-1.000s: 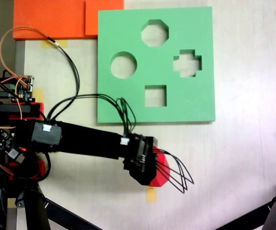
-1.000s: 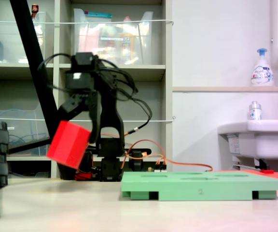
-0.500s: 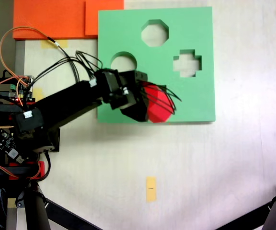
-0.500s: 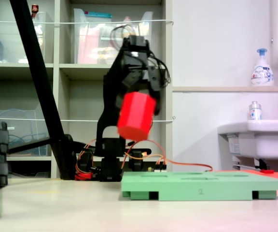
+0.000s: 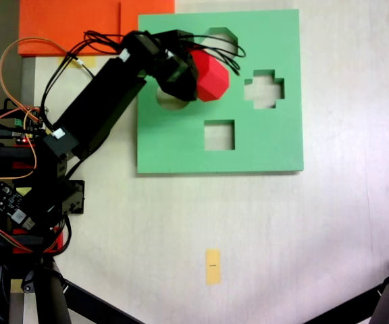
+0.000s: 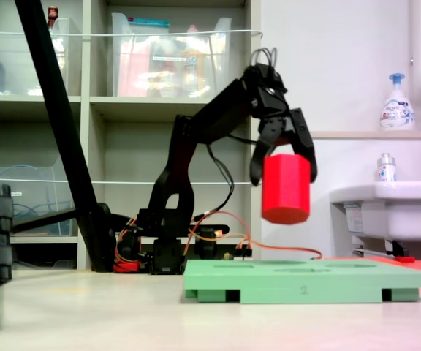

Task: Put the octagonal pillar block into the corresponding hole

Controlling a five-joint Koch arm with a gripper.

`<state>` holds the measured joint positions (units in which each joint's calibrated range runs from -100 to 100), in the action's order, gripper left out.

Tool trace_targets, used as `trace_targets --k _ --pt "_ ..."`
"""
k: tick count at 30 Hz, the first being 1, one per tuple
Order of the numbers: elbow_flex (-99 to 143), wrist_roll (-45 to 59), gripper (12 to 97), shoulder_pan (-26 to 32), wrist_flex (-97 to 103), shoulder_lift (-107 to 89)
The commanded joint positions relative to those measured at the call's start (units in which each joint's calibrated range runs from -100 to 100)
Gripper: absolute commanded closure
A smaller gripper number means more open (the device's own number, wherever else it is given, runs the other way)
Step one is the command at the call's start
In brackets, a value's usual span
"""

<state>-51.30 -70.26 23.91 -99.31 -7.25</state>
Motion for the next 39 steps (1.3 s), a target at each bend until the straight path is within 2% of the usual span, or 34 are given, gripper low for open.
trace_targets --k 1,17,39 --pt "-4.53 -2.2 76.6 1.03 -0.69 0.27" --pt "-4.93 -7.81 76.7 2.25 4.42 8.51" --pt "-10.22 -8.5 76.8 3.27 19.15 18.14"
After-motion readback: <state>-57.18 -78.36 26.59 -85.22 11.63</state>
